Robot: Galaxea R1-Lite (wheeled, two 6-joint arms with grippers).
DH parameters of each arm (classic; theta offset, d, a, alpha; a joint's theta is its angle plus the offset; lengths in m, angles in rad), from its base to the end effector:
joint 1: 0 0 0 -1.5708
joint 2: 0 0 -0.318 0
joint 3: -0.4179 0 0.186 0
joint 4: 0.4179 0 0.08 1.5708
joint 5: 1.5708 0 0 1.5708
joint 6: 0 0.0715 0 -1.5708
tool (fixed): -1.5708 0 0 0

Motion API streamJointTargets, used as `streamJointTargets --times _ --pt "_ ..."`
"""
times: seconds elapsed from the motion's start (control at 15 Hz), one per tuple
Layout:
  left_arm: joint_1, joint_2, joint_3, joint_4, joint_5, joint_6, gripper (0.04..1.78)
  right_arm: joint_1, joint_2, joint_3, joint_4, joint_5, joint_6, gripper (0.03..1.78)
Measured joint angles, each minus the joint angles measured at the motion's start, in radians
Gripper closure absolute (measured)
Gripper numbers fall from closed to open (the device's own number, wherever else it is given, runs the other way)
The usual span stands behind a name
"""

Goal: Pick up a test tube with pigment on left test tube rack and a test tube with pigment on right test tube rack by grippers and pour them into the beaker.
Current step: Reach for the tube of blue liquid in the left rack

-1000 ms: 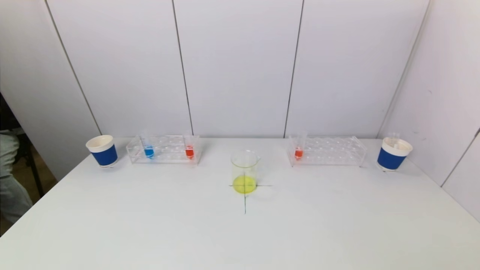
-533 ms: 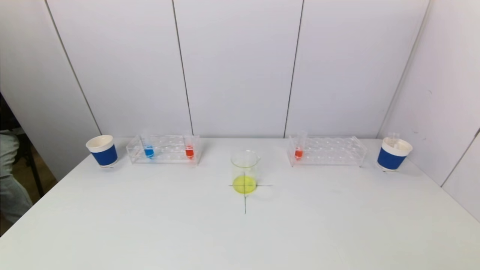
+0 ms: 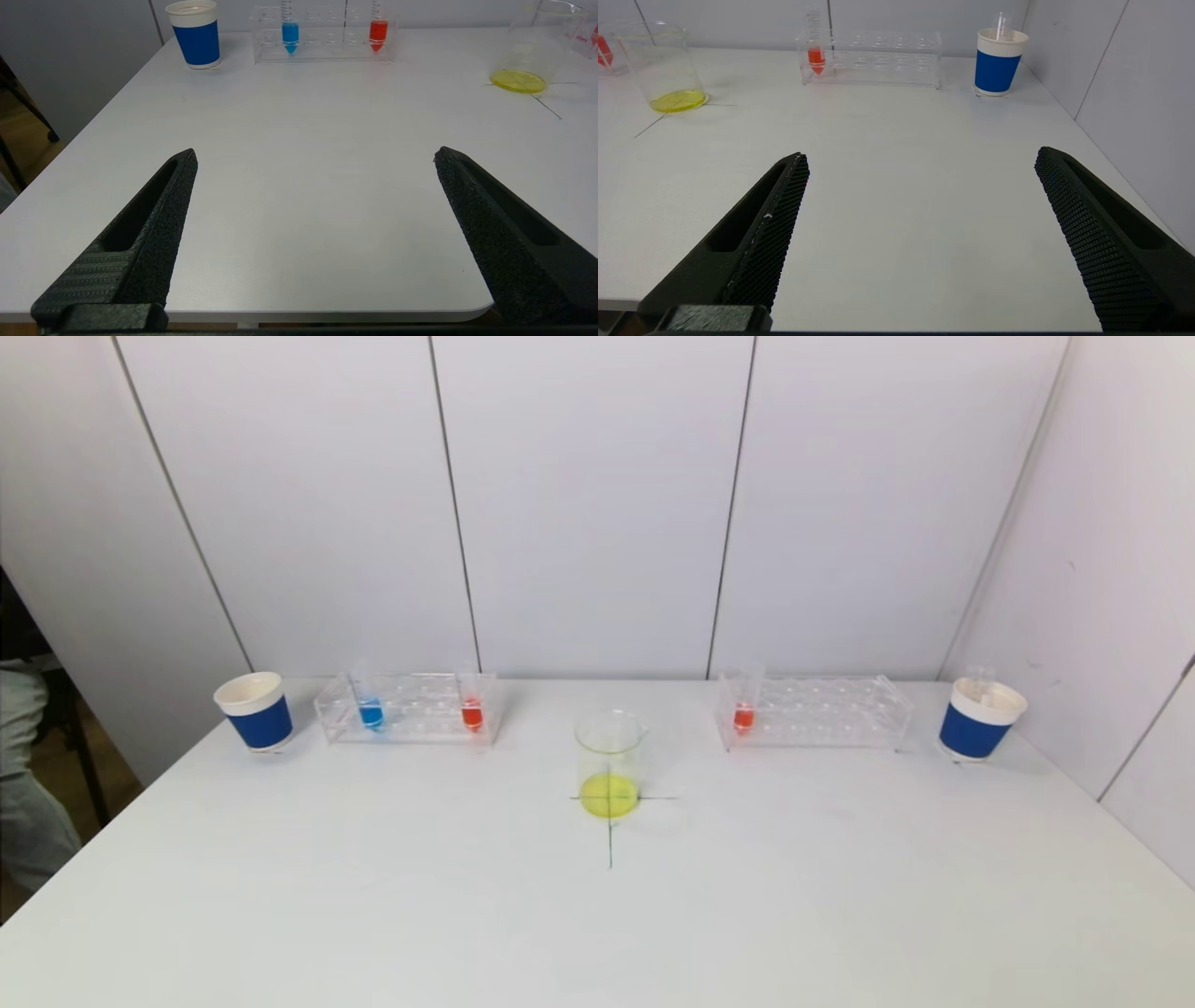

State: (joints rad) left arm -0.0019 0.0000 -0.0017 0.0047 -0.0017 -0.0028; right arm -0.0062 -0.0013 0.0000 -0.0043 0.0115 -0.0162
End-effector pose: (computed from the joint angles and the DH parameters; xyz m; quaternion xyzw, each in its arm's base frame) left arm 0.0034 -0.0001 0.0753 -0.0014 0.0015 -0.0018 1.0000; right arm 0.0034 0.0008 0.0761 -0.0081 -0.0028 0.0026 1.0000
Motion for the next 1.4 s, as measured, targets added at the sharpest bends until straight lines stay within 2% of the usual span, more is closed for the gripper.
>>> streamJointTargets --times 0.87,1.2,1.4 --pt "-0.001 0.0 -0.02 0.011 -0.02 0.056 0.05 0.0 0.0 0.0 0.0 0.0 0.0 0.05" --pt "-0.001 0.021 -0.216 0.085 -0.063 0.116 0.05 0.0 0.0 0.0 0.0 0.0 0.0 0.05" --pt "-0.001 0.105 -0.344 0.091 -0.059 0.14 0.05 0.0 0.0 0.0 0.0 0.0 0.0 0.05"
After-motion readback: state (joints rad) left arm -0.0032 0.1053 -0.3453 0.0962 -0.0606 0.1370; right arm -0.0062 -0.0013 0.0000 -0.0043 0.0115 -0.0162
